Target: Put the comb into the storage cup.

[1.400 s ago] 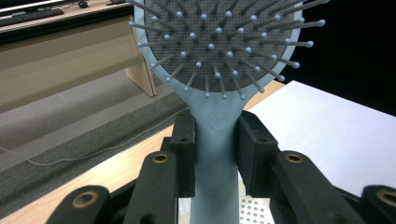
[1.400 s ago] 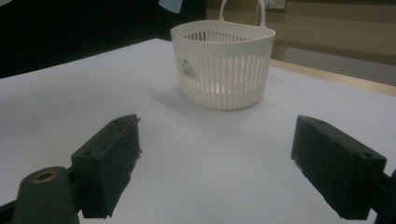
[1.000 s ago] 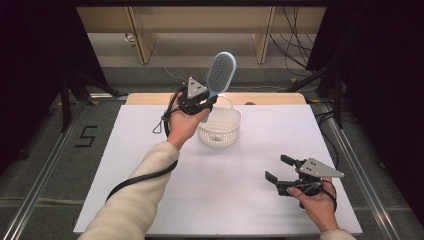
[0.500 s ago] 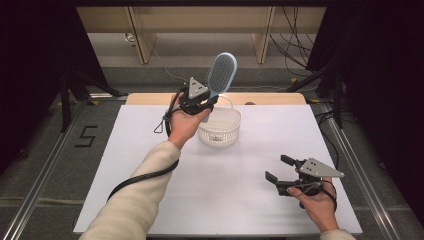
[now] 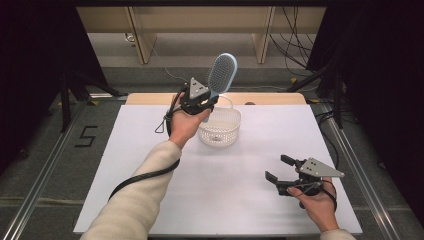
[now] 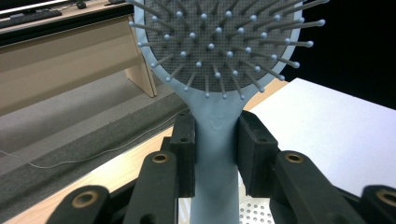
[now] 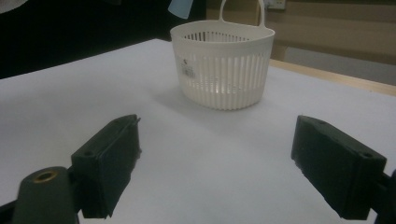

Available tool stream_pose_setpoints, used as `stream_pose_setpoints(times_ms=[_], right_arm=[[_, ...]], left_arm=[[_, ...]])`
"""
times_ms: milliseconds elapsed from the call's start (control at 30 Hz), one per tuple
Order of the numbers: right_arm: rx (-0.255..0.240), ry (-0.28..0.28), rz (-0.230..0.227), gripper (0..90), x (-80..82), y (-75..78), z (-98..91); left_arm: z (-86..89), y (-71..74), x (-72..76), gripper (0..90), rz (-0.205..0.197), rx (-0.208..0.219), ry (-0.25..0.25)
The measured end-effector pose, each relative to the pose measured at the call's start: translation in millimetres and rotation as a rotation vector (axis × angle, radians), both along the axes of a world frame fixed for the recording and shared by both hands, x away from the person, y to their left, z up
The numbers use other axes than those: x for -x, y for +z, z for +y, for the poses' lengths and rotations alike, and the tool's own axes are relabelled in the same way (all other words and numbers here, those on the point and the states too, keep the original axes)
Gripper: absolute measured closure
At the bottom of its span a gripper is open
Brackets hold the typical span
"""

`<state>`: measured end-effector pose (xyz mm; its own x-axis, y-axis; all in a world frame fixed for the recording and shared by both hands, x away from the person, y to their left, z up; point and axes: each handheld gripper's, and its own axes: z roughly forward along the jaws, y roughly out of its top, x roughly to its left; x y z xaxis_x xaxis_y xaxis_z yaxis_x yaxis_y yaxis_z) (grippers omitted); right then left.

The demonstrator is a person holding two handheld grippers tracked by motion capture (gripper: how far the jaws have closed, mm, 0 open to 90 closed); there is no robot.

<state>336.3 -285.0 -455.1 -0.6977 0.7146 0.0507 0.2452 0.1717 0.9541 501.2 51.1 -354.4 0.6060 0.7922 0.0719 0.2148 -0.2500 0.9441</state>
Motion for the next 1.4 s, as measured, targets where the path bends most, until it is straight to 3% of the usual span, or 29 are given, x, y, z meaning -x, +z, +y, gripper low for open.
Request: stream_pose_setpoints(times_ms=[1400], right_arm=[[0.001,0.000,0.006,16.2,-0.1,-0.1,-1.0]], left_arm=[[-5.0,-13.3,-11.2,70.0,0.001,-0.010,-0.027]])
